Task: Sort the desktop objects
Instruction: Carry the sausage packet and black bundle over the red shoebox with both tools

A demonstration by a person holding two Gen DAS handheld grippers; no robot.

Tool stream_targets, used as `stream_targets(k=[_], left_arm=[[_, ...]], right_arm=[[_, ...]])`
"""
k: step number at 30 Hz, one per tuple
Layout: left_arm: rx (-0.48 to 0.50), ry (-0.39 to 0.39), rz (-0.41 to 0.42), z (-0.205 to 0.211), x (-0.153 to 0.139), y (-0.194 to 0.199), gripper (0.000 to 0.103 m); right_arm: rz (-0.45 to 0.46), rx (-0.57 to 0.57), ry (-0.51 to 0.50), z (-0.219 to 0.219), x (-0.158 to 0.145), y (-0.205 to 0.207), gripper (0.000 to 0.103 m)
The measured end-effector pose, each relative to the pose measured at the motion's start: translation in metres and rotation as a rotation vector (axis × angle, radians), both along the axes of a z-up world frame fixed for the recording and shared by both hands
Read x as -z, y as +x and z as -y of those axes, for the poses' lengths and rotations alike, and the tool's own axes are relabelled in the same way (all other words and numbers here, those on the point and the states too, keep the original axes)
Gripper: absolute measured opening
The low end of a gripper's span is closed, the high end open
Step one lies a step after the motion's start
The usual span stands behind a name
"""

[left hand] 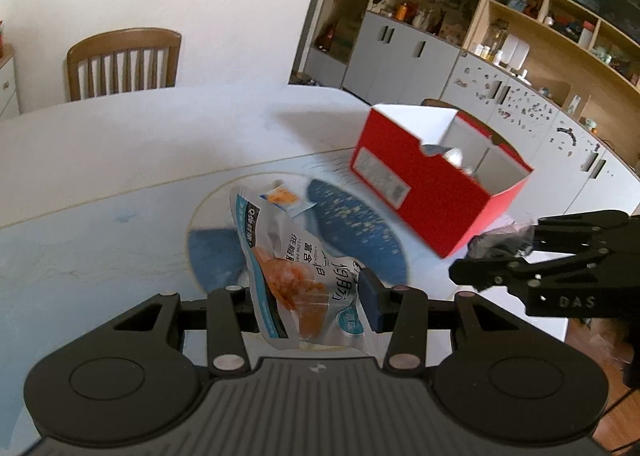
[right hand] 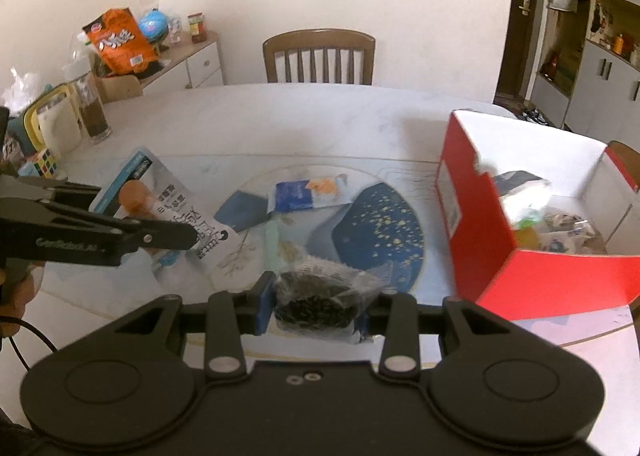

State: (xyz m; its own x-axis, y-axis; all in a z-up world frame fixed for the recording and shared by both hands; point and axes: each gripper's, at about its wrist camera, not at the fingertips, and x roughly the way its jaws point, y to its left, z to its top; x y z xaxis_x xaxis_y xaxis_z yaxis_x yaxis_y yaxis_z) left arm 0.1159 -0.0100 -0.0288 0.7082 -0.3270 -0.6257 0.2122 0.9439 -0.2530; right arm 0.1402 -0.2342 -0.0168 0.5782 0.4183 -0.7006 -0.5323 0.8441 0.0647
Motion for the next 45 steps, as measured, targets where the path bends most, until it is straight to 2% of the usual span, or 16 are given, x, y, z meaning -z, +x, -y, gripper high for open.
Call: stream_targets(k=[7,15,34,45], left_arm=[[0.022,-0.020,0.019,0.025,-0.026,-0.001,0.044],[0.033,-0.039,0.032,0.052,-0.043,0.008,0.044],[0.057,-0.041,0.043,0.137,-0.048,0.068,0.044],[0.120,-0.023,0.051,0.194,-0.053,0.107,0.044]], right_arm=[[-0.002,0.013,0.030,0.030,-0.016,0.008,0.038],[-0.017,0.015,0.034,0.060,-0.029,0.029,0.038],[0.029,0.058,0.059,0.147,-0.046,0.082,0.039],[0.030,0.069,0.038,0.190,-0.044,0.116,0.039]])
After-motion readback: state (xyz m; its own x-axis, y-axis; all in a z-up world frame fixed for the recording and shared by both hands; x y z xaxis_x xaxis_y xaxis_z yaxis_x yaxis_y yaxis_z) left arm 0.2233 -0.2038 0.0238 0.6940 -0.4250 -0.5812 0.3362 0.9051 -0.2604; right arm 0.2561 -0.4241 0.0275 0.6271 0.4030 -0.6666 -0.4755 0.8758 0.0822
